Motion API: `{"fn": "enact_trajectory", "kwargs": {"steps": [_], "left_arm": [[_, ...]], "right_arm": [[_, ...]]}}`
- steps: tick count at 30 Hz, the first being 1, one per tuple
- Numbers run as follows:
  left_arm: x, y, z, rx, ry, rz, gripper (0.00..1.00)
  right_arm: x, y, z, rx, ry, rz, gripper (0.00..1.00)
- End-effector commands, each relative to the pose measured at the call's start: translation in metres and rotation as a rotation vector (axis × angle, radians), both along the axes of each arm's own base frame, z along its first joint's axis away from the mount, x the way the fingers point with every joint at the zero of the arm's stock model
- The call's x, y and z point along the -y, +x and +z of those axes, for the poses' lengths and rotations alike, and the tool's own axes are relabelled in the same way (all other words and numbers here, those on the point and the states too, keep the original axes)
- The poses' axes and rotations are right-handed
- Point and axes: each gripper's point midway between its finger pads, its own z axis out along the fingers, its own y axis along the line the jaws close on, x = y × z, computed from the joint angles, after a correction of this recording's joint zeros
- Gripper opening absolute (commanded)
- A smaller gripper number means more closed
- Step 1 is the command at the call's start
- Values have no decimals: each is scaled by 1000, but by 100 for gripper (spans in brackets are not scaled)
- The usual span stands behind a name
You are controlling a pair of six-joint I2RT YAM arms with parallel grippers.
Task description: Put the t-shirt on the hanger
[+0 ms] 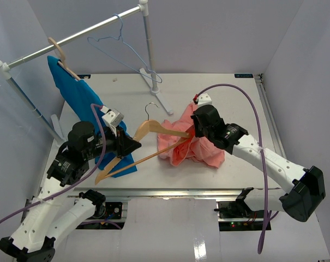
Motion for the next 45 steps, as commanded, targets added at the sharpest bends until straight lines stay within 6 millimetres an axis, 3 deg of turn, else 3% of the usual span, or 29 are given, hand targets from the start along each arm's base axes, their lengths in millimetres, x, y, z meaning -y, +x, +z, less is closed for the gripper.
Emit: {"fn": "enact_trajectory", "kwargs": {"steps": [1, 5, 12, 17, 23, 29, 36, 41, 45], "left_arm": [[7, 11, 3, 24, -31, -4, 0], [11, 17, 14, 70, -65, -5, 0], [31, 3, 34, 132, -160, -164, 0], [41, 3, 28, 113, -158, -237, 0], [48, 8, 16, 129, -162, -276, 0], [47, 33, 33, 205, -196, -167, 0], [54, 41, 54, 256, -317, -160, 0], [64, 37, 32, 198, -340, -217, 0], [66, 35, 31, 234, -384, -218, 0]], "right_arm": [[-12, 10, 23, 38, 38, 18, 8], [-21, 5, 31, 32, 78, 70, 8], [-33, -15, 80, 88, 162, 195, 8], [-33, -17, 108, 131, 168, 234, 8], [-45, -24, 117, 120, 198, 303, 8], [-63, -43, 131, 119, 318, 403, 8], [-86, -68, 146, 105, 430, 518, 8], [-89, -69, 148, 106, 436, 521, 8], [-97, -72, 144, 84, 453, 530, 8]]}}
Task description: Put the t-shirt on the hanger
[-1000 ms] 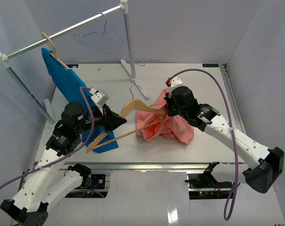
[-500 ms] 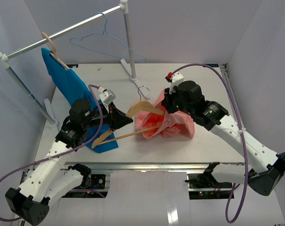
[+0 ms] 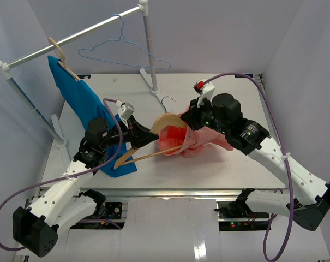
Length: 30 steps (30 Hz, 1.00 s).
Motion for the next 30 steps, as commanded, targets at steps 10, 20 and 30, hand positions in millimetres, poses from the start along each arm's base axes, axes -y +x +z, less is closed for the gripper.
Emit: {"fn": "enact_trajectory", "kwargs": {"steps": [10, 20, 30], "left_arm": [[1, -4, 29, 229, -221, 29, 0], [5, -7, 17, 250, -219, 10, 0], [1, 3, 22, 287, -239, 80, 0]], "right_arm": [[-49, -51, 8, -57, 152, 224, 8], [-50, -51, 8, -37, 149, 228, 17], [-48, -63, 33, -34, 243, 257, 20]]}}
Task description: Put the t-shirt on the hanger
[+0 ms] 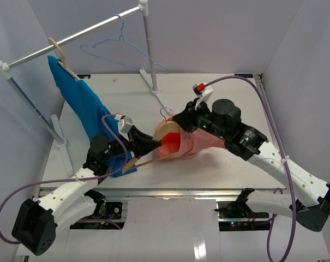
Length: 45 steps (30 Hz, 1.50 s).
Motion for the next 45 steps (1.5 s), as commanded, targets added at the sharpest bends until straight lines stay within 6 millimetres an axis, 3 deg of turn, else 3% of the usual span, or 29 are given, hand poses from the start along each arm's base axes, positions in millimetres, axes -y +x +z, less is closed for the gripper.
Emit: {"fn": "enact_trajectory", "kwargs": {"steps": [1, 4, 8, 14, 18, 21, 24, 25, 28, 31, 33, 34, 36, 38, 42, 45], "left_arm": [[-7, 15, 45, 140, -112, 104, 0], [-8, 15, 49, 164, -129, 109, 0], [-9, 11, 53, 193, -144, 104, 0], [-13, 1, 56, 227, -164, 94, 0], [-17, -7, 54, 239, -173, 91, 0], [-18, -9, 52, 239, -179, 90, 0], [-18, -11, 51, 234, -181, 78, 0], [-18, -13, 52, 237, -182, 72, 0], [-17, -14, 50, 240, -174, 64, 0], [-15, -14, 46, 235, -164, 51, 0], [-13, -17, 44, 231, -160, 31, 0], [-13, -17, 43, 229, -159, 28, 0], [-13, -17, 43, 228, -157, 25, 0], [-14, -18, 43, 232, -158, 28, 0], [-15, -20, 42, 232, -158, 33, 0], [-14, -20, 40, 226, -151, 31, 0]], "right_arm": [[-22, -45, 14, -45, 86, 208, 21], [-27, -50, 16, -50, 94, 246, 24], [-29, -52, 11, -47, 77, 268, 37], [-17, -52, 2, 49, -3, 273, 55], [-1, -49, 11, 198, -132, 289, 60], [8, -57, 28, 299, -157, 333, 66], [9, -77, 36, 401, -195, 476, 94], [8, -83, 33, 404, -205, 519, 94], [12, -72, 23, 418, -273, 491, 96], [15, -65, 24, 454, -302, 488, 97], [18, -64, 31, 480, -313, 502, 85], [19, -63, 35, 491, -317, 502, 85], [24, -63, 42, 510, -327, 519, 70], [28, -64, 41, 495, -354, 571, 69], [38, -43, 20, 455, -457, 564, 66], [41, -39, 9, 428, -446, 617, 63]]}}
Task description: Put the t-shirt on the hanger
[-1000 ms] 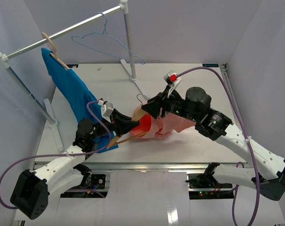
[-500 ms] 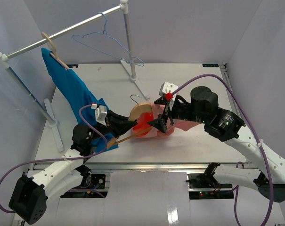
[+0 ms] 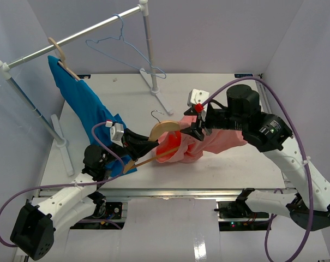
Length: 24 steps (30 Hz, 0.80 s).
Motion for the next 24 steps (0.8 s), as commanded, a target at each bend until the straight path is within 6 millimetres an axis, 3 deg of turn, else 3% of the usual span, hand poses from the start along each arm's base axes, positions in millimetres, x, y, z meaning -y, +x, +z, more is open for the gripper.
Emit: {"fn": "enact_trajectory", "kwargs": {"steps": [1, 5, 11, 15, 24], "left_arm": [[-2, -6, 17, 66, -39, -1, 0], [0, -7, 15, 65, -33, -13, 0], [0, -8, 15, 68, -34, -14, 0], [-1, -7, 11, 68, -33, -7, 0], [5, -4, 4, 47, -44, -33, 0]], "right_arm": [[12, 4, -26, -57, -73, 79, 62], [24, 17, -36, -96, -66, 87, 61], [20, 18, -46, -147, -67, 153, 59], [12, 10, -54, -203, -47, 227, 57], [-3, -19, -41, -245, 28, 369, 46]]}}
